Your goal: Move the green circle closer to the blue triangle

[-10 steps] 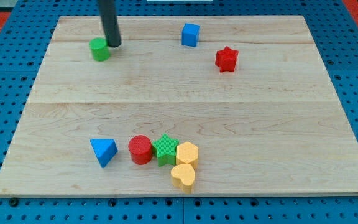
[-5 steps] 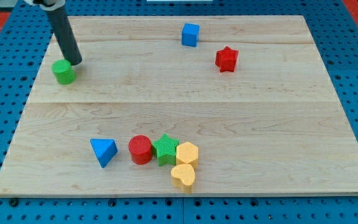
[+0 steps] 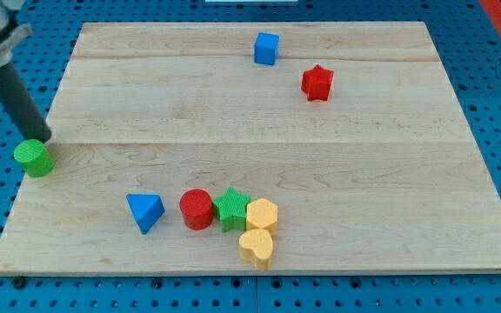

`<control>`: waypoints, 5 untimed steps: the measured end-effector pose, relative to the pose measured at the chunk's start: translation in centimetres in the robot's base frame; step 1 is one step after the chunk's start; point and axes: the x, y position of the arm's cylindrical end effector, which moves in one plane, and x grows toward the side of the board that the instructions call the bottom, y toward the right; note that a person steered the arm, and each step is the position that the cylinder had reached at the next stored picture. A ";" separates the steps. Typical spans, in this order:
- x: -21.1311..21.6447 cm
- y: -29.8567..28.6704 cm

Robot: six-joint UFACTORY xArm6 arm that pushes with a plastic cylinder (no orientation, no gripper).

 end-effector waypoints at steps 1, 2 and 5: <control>0.3 -1.0; 2.5 -0.7; 8.9 11.0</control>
